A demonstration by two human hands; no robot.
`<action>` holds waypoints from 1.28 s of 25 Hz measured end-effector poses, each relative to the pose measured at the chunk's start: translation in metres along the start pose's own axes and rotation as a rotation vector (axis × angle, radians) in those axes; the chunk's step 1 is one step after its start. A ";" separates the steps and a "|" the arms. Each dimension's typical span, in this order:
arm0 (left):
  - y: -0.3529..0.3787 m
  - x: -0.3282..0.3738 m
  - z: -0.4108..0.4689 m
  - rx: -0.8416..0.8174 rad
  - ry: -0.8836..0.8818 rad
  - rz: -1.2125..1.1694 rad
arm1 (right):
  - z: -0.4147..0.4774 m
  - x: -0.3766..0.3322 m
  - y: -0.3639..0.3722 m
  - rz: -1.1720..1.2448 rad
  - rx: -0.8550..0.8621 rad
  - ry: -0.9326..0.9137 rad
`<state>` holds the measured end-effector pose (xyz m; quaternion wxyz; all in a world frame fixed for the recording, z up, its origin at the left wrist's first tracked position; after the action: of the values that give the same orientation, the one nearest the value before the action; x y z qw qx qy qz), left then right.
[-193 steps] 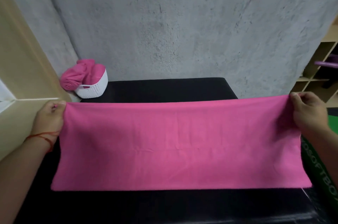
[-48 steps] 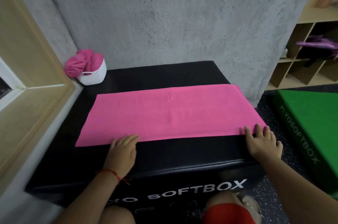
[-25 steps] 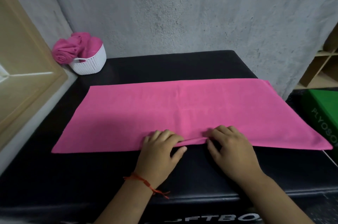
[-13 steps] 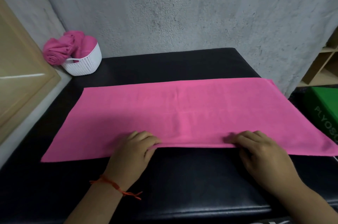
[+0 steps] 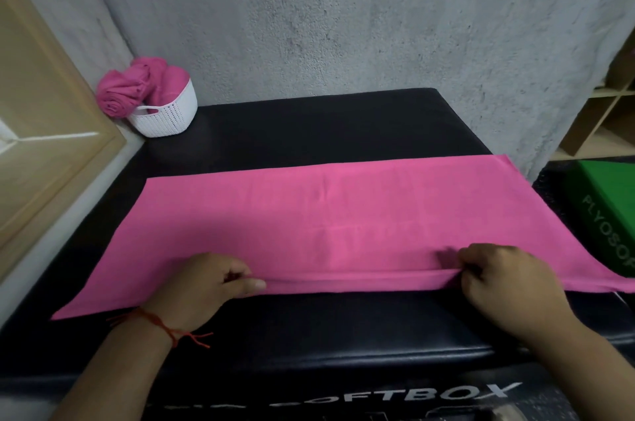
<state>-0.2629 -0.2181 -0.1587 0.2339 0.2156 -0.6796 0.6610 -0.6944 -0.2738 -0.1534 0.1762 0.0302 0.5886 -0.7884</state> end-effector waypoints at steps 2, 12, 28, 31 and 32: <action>-0.006 0.002 -0.009 -0.075 -0.008 0.004 | -0.003 0.000 -0.008 0.012 -0.049 -0.058; -0.034 -0.036 -0.045 -0.194 -0.047 0.091 | -0.011 0.015 -0.022 -0.128 -0.210 -0.063; -0.063 -0.107 -0.161 0.431 0.007 0.514 | -0.100 0.081 -0.041 -0.027 0.105 -0.132; -0.070 -0.115 -0.165 0.506 0.016 0.574 | -0.098 0.081 -0.044 -0.071 0.105 -0.194; -0.077 -0.112 -0.163 0.538 0.005 0.573 | -0.095 0.082 -0.048 -0.101 0.111 -0.199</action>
<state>-0.1221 -0.0599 -0.1622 -0.0232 0.0692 -0.5140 0.8547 -0.8016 -0.1924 -0.1593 0.1917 -0.0681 0.5246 -0.8267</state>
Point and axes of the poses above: each hand's wrist, its own z-axis towards the middle knuckle, its own y-axis out of the palm, x = y × z, the point moved 4 cm from there along z, towards the middle knuckle, and after that the axes turned 4 degrees about x, right-handed, at the moved point
